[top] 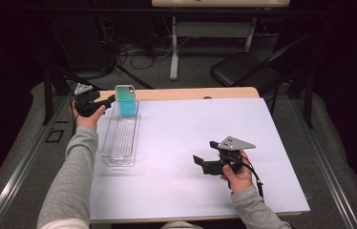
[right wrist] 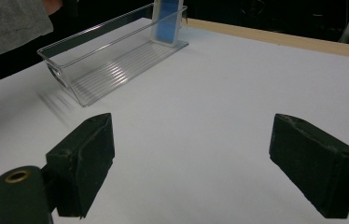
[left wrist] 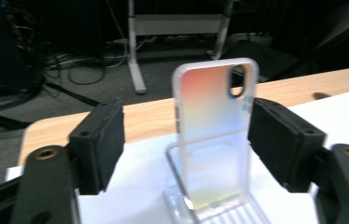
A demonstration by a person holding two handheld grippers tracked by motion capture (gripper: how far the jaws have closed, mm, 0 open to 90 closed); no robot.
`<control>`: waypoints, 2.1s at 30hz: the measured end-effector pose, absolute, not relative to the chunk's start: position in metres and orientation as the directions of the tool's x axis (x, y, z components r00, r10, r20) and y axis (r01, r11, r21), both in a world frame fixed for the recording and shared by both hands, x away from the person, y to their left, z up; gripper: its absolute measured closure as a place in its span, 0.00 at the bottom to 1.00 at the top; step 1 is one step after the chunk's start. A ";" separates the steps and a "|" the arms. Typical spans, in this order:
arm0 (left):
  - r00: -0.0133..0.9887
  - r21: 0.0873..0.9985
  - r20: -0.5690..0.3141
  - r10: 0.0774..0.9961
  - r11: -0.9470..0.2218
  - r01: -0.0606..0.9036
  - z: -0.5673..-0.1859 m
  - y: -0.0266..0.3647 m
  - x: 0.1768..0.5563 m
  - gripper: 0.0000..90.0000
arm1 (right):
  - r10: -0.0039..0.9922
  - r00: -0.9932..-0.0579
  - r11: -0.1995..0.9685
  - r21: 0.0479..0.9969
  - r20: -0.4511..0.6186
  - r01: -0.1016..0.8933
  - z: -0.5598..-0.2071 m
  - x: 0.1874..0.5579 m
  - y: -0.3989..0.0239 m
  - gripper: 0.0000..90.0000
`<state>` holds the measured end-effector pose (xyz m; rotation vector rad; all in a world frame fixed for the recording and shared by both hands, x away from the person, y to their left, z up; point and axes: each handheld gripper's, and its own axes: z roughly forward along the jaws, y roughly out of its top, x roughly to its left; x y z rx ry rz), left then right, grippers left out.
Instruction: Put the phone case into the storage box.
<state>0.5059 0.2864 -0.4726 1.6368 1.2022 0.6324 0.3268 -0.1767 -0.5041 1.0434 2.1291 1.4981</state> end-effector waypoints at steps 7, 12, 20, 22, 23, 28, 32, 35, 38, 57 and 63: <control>0.421 0.919 -0.125 0.898 -0.055 0.390 -0.466 0.278 0.497 0.19 | 0.722 -0.678 0.176 0.912 0.136 0.371 -0.504 0.326 -0.176 0.15; 0.448 0.919 -0.129 0.885 -0.063 0.389 -0.462 0.271 0.492 0.18 | 0.720 -0.679 0.168 0.914 0.142 0.369 -0.503 0.325 -0.176 0.14; 0.470 0.912 -0.111 0.876 -0.098 0.399 -0.457 0.257 0.486 0.17 | 0.723 -0.676 0.167 0.914 0.142 0.371 -0.502 0.324 -0.177 0.11; 0.484 0.914 -0.101 0.869 -0.112 0.391 -0.455 0.253 0.483 0.17 | 0.720 -0.679 0.161 0.916 0.146 0.368 -0.501 0.324 -0.177 0.09; 0.492 0.914 -0.098 0.865 -0.117 0.388 -0.454 0.250 0.481 0.17 | 0.717 -0.681 0.158 0.917 0.149 0.367 -0.501 0.324 -0.177 0.08; 0.530 0.924 -0.089 0.844 -0.128 0.360 -0.447 0.241 0.473 0.17 | 0.711 -0.686 0.156 0.916 0.155 0.369 -0.500 0.323 -0.178 0.06; 0.550 0.926 -0.091 0.830 -0.133 0.354 -0.442 0.235 0.466 0.17 | 0.708 -0.689 0.154 0.917 0.158 0.368 -0.499 0.323 -0.178 0.05; 0.565 0.924 -0.090 0.820 -0.143 0.355 -0.439 0.232 0.461 0.17 | 0.708 -0.689 0.153 0.919 0.154 0.363 -0.499 0.323 -0.178 0.04; 0.573 0.926 -0.098 0.814 -0.136 0.352 -0.437 0.230 0.456 0.17 | 0.706 -0.690 0.155 0.917 0.158 0.368 -0.498 0.324 -0.179 0.02; 0.616 0.947 -0.114 0.779 -0.102 0.304 -0.428 0.231 0.402 0.17 | 0.741 -0.664 0.190 0.916 0.103 0.353 -0.493 0.326 -0.183 0.00; 0.626 0.949 -0.092 0.774 -0.123 0.292 -0.427 0.229 0.386 0.17 | 0.745 -0.659 0.189 0.917 0.099 0.352 -0.491 0.325 -0.185 0.00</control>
